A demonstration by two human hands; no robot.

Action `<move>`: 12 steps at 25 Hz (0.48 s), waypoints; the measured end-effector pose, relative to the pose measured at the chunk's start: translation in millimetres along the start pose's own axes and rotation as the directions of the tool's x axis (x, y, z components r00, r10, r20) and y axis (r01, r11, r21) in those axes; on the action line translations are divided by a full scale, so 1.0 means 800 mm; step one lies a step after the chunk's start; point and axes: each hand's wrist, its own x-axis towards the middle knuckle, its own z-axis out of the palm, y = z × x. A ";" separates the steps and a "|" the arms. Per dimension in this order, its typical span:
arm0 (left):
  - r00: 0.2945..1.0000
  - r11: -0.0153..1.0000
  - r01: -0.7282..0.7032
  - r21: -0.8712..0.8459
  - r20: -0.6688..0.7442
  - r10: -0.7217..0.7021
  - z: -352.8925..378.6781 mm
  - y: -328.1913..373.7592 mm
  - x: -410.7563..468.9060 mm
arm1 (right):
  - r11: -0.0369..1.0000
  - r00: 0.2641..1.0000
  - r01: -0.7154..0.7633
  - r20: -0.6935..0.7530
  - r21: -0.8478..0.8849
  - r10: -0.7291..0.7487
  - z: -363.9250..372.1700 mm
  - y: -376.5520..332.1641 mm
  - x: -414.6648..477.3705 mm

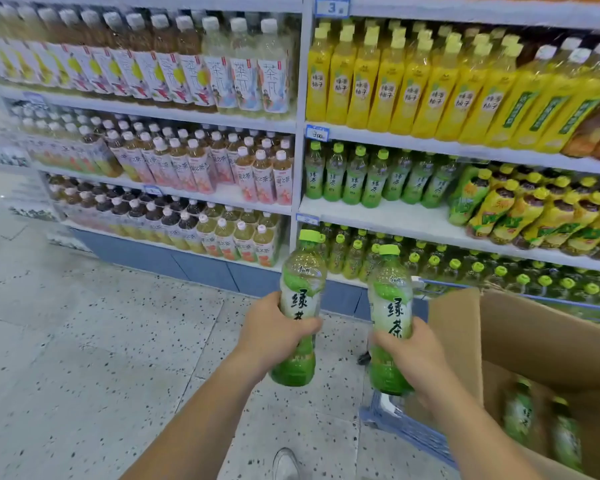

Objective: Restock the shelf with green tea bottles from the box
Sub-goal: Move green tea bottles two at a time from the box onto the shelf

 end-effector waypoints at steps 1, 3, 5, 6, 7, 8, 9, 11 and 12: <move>1.000 1.000 0.019 0.004 -0.008 -0.019 -0.004 -0.004 0.015 | 1.000 1.000 -0.020 -0.002 0.014 0.020 0.015 -0.002 0.009; 0.999 0.999 0.040 -0.002 -0.022 -0.040 -0.005 -0.011 0.045 | 0.998 0.999 -0.045 -0.010 0.053 0.045 0.036 -0.006 0.031; 0.999 0.999 0.042 0.010 -0.027 -0.042 0.007 -0.013 0.079 | 0.994 0.998 -0.056 -0.025 0.097 0.059 0.045 -0.010 0.060; 0.999 0.999 0.046 0.021 -0.025 -0.045 0.016 -0.011 0.099 | 0.992 0.997 -0.063 -0.039 0.113 0.068 0.047 -0.012 0.077; 0.999 0.998 0.048 0.029 -0.023 -0.047 0.026 -0.009 0.121 | 0.990 0.996 -0.068 -0.053 0.126 0.075 0.047 -0.014 0.096; 0.999 0.999 0.043 0.034 -0.013 -0.042 0.037 -0.007 0.144 | 0.987 0.995 -0.071 -0.065 0.144 0.081 0.046 -0.015 0.118; 0.999 0.999 0.033 0.043 0.005 -0.033 0.050 -0.005 0.168 | 0.983 0.993 -0.077 -0.075 0.164 0.090 0.044 -0.014 0.140; 0.999 0.998 0.006 0.065 0.041 -0.008 0.075 0.003 0.213 | 0.977 0.990 -0.084 -0.096 0.195 0.104 0.036 -0.015 0.184; 0.998 0.998 -0.005 0.070 0.056 0.002 0.086 0.008 0.232 | 0.975 0.988 -0.090 -0.103 0.202 0.112 0.032 -0.015 0.203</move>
